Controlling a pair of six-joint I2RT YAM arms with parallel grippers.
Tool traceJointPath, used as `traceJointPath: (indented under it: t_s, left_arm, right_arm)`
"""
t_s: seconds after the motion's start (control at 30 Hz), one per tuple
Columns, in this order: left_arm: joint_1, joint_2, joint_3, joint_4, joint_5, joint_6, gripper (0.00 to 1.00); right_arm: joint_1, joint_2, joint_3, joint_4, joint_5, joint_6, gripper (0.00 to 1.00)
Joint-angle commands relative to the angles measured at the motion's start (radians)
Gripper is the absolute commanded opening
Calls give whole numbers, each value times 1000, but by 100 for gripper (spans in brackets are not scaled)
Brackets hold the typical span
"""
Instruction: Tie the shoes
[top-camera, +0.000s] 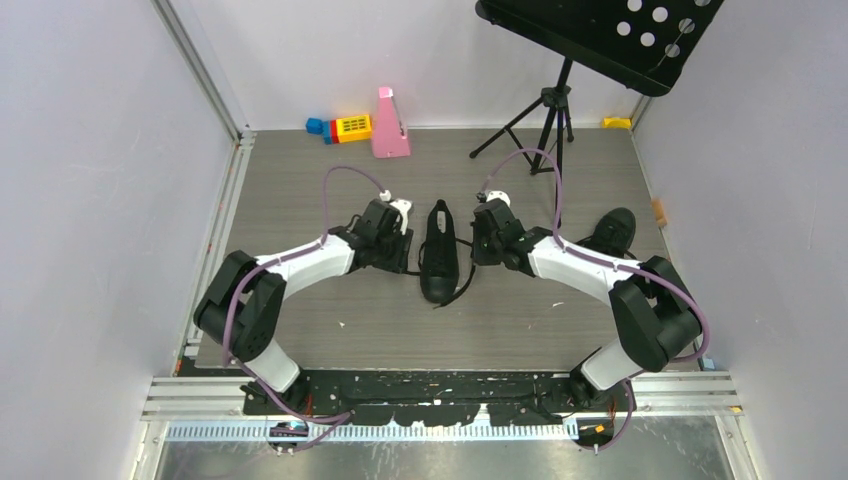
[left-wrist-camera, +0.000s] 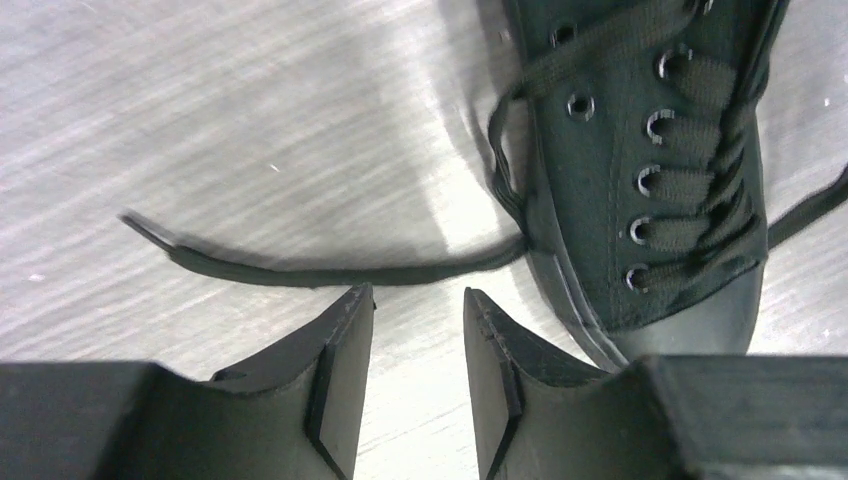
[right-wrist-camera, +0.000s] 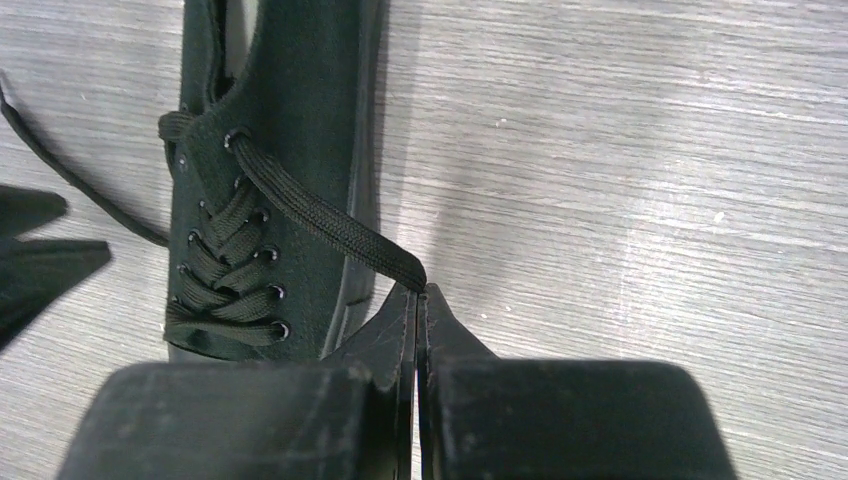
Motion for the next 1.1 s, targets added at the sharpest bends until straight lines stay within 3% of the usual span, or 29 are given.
traceJointPath:
  t_s: [0.0,0.67,0.87,0.93,1.03,1.07]
  left_arm:
    - [5,-28,95,-47,-108,57,41]
    - [6,210,219,27,127,-5,43]
    - [6,256,236,-3,84,-7,42]
    - [6,279,257,-34,60,-4,32]
    - [6,310,317,-165,-80,3,1]
    - [7,311,328,-197,-131,9,0]
  right_arm:
    - [-10,-23,47,-39,-20,-37,0]
    - [-15,-29,18,-45,-38,-37,0]
    - [-15,-18,19,-45,-38,-36,0]
    - [-15,-10,27,-54,-30,-42,2]
    - [-14,4,55,-97,15,-54,14]
    - [-14,7,64,-114,28,-60,18]
